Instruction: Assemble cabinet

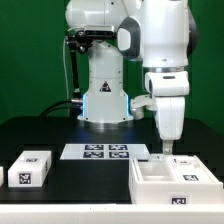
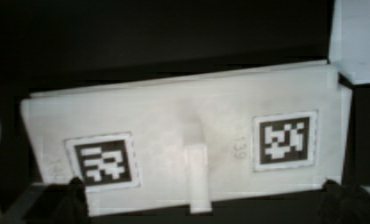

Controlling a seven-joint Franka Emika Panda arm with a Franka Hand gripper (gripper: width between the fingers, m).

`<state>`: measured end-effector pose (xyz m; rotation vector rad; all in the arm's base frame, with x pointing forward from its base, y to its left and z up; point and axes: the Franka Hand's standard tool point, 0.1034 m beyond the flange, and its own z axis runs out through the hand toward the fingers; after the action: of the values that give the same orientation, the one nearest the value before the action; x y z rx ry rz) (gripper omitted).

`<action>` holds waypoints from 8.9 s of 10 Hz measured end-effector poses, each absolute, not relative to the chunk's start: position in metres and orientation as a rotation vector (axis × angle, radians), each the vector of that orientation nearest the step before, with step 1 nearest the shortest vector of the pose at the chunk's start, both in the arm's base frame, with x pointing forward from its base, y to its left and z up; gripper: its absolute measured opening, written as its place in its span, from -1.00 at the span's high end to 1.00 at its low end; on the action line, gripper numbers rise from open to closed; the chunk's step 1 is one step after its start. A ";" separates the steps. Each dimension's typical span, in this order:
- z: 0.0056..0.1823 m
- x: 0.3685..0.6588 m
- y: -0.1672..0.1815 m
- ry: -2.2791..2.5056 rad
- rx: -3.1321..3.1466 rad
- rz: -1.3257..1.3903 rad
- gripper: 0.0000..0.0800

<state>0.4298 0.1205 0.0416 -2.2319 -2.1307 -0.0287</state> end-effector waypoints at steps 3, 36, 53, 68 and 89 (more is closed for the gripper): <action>0.022 0.424 0.121 -2.097 -2.225 -0.021 -0.62; 0.067 0.428 0.082 -2.137 -2.115 -0.065 0.84; 0.058 0.457 0.061 -2.162 -2.110 -0.152 0.84; 0.058 0.480 0.069 -2.142 -2.121 -0.171 0.84; 0.059 0.584 0.068 -2.077 -2.131 -0.264 0.84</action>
Offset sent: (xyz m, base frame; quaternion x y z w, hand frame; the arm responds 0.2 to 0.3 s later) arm -0.0011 0.0140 -0.0220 -0.0039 0.0222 0.0118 0.9997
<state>0.5836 0.0682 0.0595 -2.1311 -2.0768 -0.2642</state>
